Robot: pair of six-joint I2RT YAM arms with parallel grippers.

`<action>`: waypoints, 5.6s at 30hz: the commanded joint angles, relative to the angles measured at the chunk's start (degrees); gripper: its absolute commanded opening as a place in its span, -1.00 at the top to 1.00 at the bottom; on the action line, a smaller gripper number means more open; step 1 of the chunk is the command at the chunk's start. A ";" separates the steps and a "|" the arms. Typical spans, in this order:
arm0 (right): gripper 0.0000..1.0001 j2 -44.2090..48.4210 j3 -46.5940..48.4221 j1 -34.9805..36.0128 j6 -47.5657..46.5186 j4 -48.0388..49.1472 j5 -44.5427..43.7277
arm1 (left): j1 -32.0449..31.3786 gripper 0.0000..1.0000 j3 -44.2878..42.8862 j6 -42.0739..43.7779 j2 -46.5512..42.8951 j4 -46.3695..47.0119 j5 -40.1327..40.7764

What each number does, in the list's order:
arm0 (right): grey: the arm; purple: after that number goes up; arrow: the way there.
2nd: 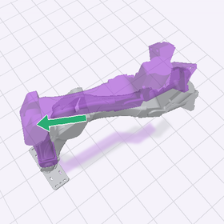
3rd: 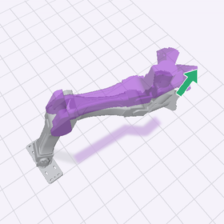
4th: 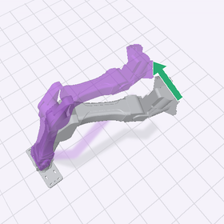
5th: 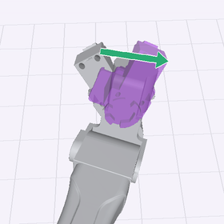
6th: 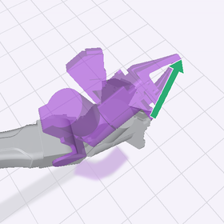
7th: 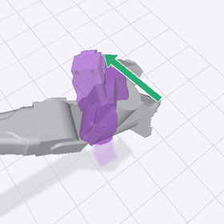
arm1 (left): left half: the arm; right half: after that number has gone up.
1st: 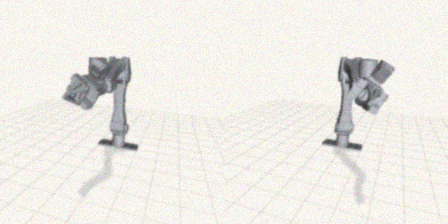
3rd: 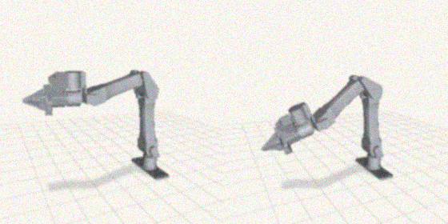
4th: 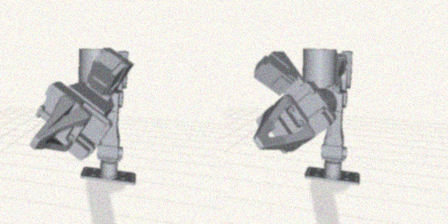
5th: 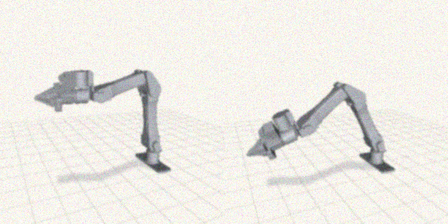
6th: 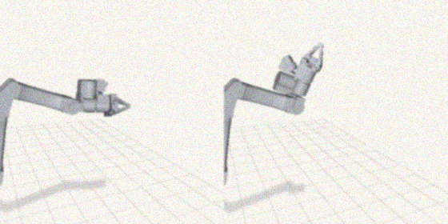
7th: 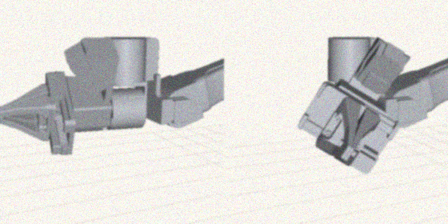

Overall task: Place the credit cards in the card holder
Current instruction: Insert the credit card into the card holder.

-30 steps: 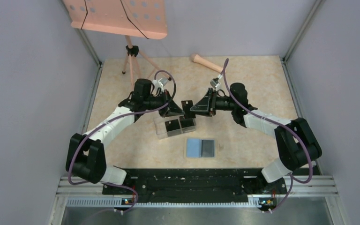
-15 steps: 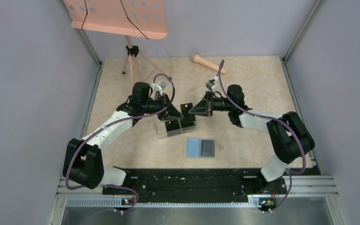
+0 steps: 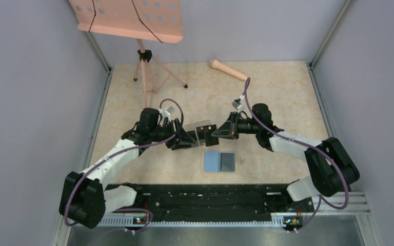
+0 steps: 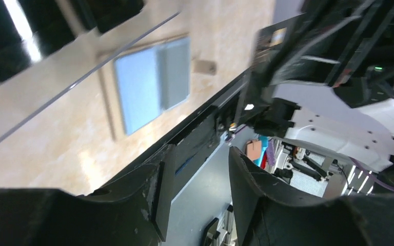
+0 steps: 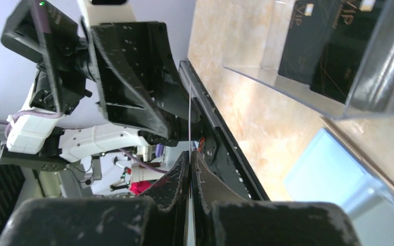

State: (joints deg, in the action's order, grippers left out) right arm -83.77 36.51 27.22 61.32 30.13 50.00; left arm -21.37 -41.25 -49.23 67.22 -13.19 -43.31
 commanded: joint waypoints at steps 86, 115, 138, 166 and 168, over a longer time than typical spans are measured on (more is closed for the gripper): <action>1.00 -6.06 -17.47 -0.47 -7.53 1.63 -14.98 | -19.77 0.78 2.70 -4.95 14.13 -7.63 25.00; 1.00 -6.41 -14.63 4.52 -6.30 -6.26 -14.27 | -19.94 1.00 3.47 -7.16 20.68 -3.54 23.61; 1.00 -14.30 -10.39 6.03 -8.71 -5.90 -7.06 | -19.95 1.00 -2.72 -0.89 25.18 -9.00 24.92; -0.23 -8.42 5.79 13.97 -21.72 -42.29 -27.09 | -19.99 1.00 -1.74 -1.04 24.14 -8.60 24.35; -0.33 -8.18 6.14 14.36 -22.12 -42.67 -27.62 | -19.94 1.00 -1.85 -1.04 24.18 -8.61 24.33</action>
State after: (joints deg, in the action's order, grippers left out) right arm -92.40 42.46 40.66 42.41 -6.26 29.30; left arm -41.25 -43.35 -50.87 91.02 -23.59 -22.83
